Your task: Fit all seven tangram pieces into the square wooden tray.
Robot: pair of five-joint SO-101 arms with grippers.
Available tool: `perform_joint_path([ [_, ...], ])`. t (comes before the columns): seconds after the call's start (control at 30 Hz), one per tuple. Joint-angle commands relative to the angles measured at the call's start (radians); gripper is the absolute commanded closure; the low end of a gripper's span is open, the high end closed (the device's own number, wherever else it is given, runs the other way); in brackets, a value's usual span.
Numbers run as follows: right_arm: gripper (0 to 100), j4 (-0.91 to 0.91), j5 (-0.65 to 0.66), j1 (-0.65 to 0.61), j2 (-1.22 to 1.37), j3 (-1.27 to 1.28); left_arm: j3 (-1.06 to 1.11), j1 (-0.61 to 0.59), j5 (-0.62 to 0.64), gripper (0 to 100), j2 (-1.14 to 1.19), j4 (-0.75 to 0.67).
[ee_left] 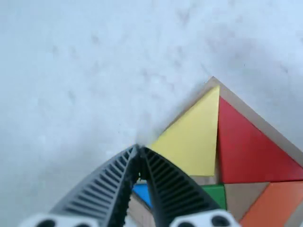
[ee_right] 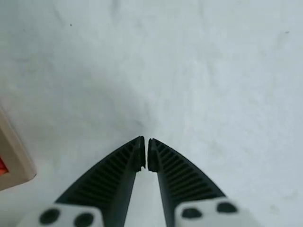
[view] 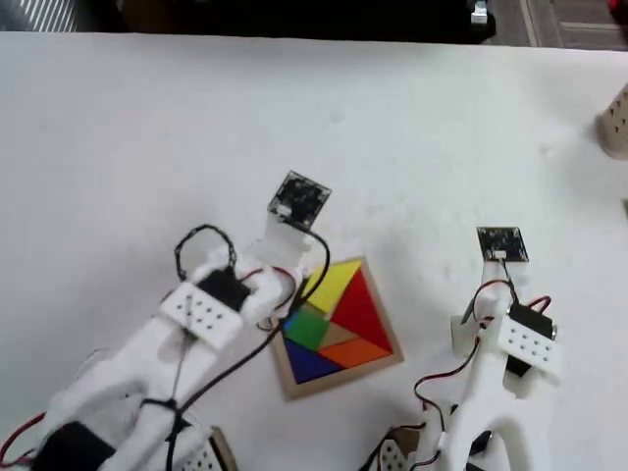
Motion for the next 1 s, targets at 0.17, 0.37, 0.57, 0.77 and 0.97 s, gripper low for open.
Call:
perform_joint_path([
  [0.17, 97.7, -0.013, 0.006, -0.013, -0.013, -0.006, -0.236, -0.013, 0.011, 98, 0.377, -0.017],
  [0.37, 97.7, -0.015, 0.009, -0.013, -0.013, -0.006, -0.192, -0.004, 0.009, 98, 0.306, 0.06],
  [0.57, 97.7, -0.015, 0.011, -0.013, -0.013, -0.008, -0.129, -0.004, 0.009, 98, 0.191, 0.06],
  [0.77, 97.7, -0.038, 0.006, -0.013, -0.013, -0.008, -0.098, -0.018, 0.009, 98, 0.102, 0.058],
  [0.97, 98.1, -0.027, 0.005, -0.068, -0.021, -0.006, -0.057, -0.11, 0.009, 98, 0.004, 0.06],
])
